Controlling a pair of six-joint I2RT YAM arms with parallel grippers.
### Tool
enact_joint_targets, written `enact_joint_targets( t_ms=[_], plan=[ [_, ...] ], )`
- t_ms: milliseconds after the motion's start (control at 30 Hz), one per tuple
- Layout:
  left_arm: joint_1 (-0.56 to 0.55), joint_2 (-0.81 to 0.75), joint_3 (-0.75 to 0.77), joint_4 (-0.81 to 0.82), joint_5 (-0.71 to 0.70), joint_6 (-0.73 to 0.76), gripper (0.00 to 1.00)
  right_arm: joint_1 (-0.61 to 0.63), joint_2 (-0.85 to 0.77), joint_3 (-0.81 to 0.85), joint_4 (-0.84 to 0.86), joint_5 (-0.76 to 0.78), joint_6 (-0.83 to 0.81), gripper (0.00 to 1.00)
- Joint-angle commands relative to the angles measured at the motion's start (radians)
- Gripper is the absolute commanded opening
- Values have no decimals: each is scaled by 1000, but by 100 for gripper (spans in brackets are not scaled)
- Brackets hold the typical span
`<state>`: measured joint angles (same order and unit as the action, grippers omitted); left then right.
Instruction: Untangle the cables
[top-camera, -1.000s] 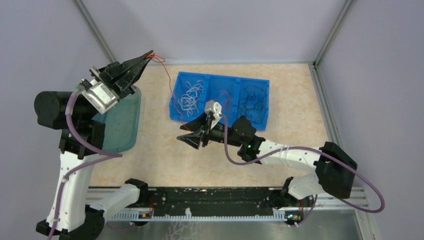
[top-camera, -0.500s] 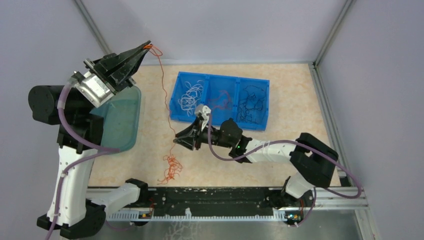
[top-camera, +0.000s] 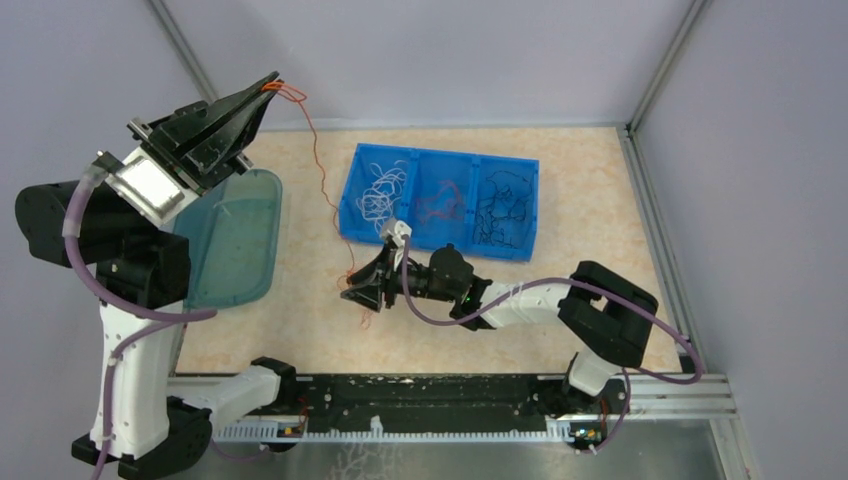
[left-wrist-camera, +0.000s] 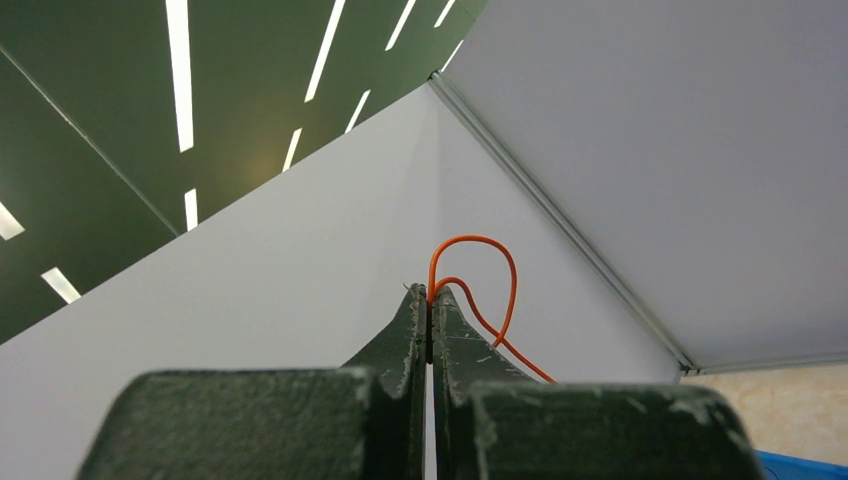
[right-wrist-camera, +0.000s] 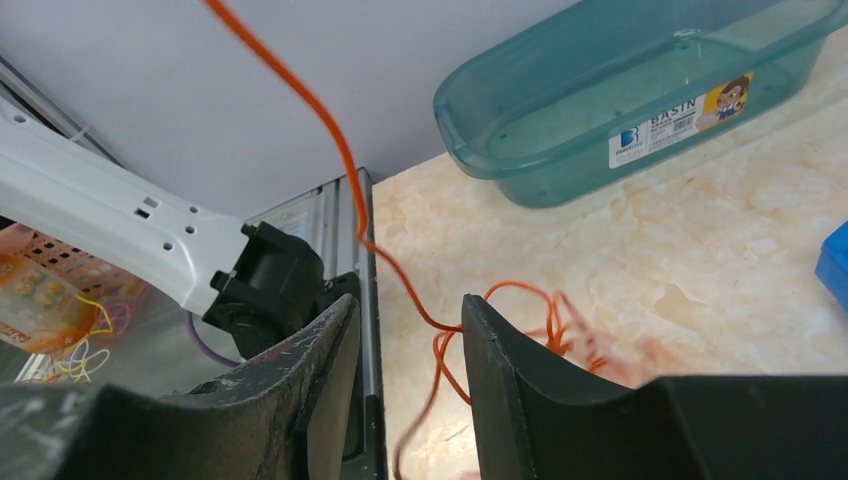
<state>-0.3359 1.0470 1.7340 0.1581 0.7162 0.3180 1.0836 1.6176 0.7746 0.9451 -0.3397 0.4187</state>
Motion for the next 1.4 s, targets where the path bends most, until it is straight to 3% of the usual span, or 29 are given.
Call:
enact_joint_targets(
  t_ms=[0, 400, 767, 1367],
  plan=[
    [-3, 5, 30, 18, -11, -38, 0, 12, 14, 58, 58, 18, -22, 43],
    [-2, 37, 77, 35, -5, -115, 0, 13, 21, 67, 58, 42, -23, 39],
    [-3, 109, 246, 44, 3, -205, 0, 12, 97, 25, 66, 57, -18, 35],
    [-3, 214, 494, 148, -48, -82, 0, 12, 168, -181, 263, 149, 68, 32]
  ],
)
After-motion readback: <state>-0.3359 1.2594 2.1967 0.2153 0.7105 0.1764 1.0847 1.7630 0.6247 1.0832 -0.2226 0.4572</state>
